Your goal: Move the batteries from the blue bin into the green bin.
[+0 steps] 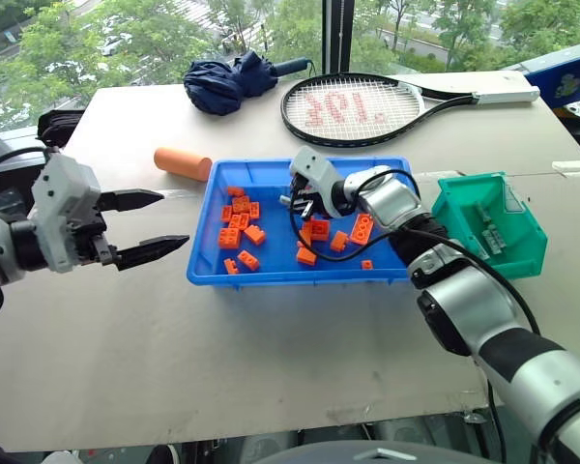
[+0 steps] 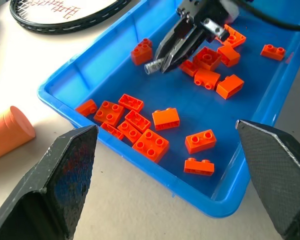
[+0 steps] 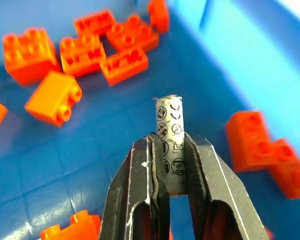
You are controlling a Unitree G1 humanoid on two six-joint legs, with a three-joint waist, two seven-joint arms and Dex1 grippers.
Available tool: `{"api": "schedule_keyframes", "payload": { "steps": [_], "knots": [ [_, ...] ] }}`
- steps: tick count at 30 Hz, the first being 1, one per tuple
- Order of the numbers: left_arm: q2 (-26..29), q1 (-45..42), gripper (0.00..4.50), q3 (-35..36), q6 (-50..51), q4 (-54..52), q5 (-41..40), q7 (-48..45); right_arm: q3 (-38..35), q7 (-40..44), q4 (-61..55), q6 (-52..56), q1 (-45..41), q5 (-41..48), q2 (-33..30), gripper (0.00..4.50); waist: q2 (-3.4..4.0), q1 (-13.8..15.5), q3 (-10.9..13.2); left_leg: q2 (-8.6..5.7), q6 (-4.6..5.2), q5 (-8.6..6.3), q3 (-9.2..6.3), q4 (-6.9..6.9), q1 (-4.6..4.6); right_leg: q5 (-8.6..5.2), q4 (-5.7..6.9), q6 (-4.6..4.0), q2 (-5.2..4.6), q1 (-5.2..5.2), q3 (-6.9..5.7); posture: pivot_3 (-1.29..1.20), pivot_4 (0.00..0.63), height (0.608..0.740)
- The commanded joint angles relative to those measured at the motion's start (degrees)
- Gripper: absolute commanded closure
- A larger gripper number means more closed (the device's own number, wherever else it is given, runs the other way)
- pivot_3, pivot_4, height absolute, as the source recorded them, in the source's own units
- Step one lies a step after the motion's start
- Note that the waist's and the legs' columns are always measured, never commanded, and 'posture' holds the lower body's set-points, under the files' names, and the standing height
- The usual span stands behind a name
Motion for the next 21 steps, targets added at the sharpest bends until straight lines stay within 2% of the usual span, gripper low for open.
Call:
{"api": "schedule_keyframes", "payload": {
  "steps": [1,4,7,11,13,17,21],
  "knots": [
    [-0.92,-1.57,0.0,-0.75,0.23,-2.13,-1.37,1.44,-4.35,0.52,-21.56,10.14,5.28,4.44,-4.96,4.46,-0.01,0.4,0.0,-0.01,0.01,-0.01,-0.02,0.0,-0.02,0.0,0.0,0.0,-0.03,0.0,-0.03,0.0,0.15,0.74],
    [-2.01,-3.78,0.0,-3.51,1.3,-3.88,-2.11,2.81,-8.42,-1.78,-35.67,18.28,10.08,6.75,-10.11,4.46,0.0,1.08,0.0,-0.02,0.02,-0.01,-0.01,0.04,-0.07,0.0,-0.01,0.0,-0.03,0.0,-0.02,0.0,0.15,0.74],
    [-4.61,-8.69,0.0,-8.06,2.83,-7.25,-4.33,4.25,-15.16,-3.15,-47.78,25.74,16.06,7.9,-19.31,4.46,-0.02,1.63,-0.01,-0.01,0.02,-0.01,0.01,0.08,-0.07,0.0,0.0,0.0,-0.01,0.02,-0.02,0.0,0.15,0.74],
    [-8.49,-16.45,0.0,-14.38,5.26,-9.6,-6.33,5.93,-25.0,-3.61,-57.8,32.83,25.59,9.17,-33.1,4.46,-0.03,3.65,-0.02,-0.09,0.2,-0.11,0.0,0.19,-0.05,0.0,-0.09,0.02,-0.09,0.22,-0.1,0.0,0.15,0.74],
    [-10.91,-20.12,0.0,-17.37,6.63,-10.63,-7.53,6.85,-29.25,-3.71,-60.0,34.79,30.14,10.07,-38.2,4.46,-0.03,3.41,-0.02,-0.11,0.36,-0.2,0.09,0.24,-0.02,0.0,-0.11,0.03,-0.06,0.24,-0.06,0.0,0.15,0.74],
    [-15.09,-25.9,0.0,-21.47,8.79,-11.3,-9.23,8.13,-33.87,-4.9,-61.47,35.95,37.58,11.32,-42.08,4.46,-0.03,2.42,-0.04,0.06,0.43,-0.22,0.34,0.24,0.17,0.0,0.0,0.02,0.18,0.29,0.08,0.0,0.15,0.74],
    [-19.59,-29.43,0.0,-25.33,9.59,-12.09,-10.09,8.85,-35.94,-6.99,-61.86,36.07,41.48,12.96,-41.67,4.46,-0.01,2.21,-0.04,0.17,0.45,-0.23,0.42,0.3,0.2,0.0,0.04,0.02,0.53,0.3,0.18,0.0,0.15,0.74]
  ]
}}
